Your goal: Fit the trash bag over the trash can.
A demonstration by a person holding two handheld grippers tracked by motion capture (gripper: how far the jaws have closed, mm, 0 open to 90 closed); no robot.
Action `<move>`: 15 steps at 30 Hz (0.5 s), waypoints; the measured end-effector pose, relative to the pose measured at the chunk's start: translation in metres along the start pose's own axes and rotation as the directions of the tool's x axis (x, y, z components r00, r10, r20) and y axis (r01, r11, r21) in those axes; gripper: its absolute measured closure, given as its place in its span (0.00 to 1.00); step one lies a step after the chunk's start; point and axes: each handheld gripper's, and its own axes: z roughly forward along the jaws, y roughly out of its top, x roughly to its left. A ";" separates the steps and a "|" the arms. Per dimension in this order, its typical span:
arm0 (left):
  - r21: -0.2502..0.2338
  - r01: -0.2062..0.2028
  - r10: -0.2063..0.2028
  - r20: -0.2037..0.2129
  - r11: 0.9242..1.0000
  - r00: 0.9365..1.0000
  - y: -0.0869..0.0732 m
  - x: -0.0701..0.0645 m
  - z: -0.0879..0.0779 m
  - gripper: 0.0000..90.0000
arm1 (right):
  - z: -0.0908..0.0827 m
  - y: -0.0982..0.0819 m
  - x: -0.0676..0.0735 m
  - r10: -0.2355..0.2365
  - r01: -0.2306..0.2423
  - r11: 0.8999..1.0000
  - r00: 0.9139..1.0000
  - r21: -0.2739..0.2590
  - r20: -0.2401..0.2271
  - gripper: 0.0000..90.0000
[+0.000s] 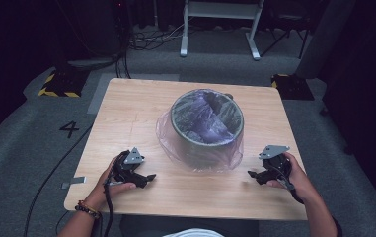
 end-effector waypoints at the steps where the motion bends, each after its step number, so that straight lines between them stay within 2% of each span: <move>1: 0.000 0.000 0.000 0.000 1.000 1.000 0.000 0.000 0.000 0.17 | 0.001 -0.004 0.000 0.010 -0.010 1.000 1.000 -0.004 -0.006 0.21; 10: 0.000 0.000 0.000 0.000 1.000 1.000 0.000 0.000 0.000 0.17 | 0.005 -0.022 0.001 0.040 -0.040 0.999 0.999 -0.002 -0.011 0.21; 15: 0.000 0.000 0.000 0.000 1.000 1.000 0.000 0.000 0.000 0.17 | 0.004 -0.029 0.000 0.064 -0.064 0.998 0.998 -0.020 -0.013 0.21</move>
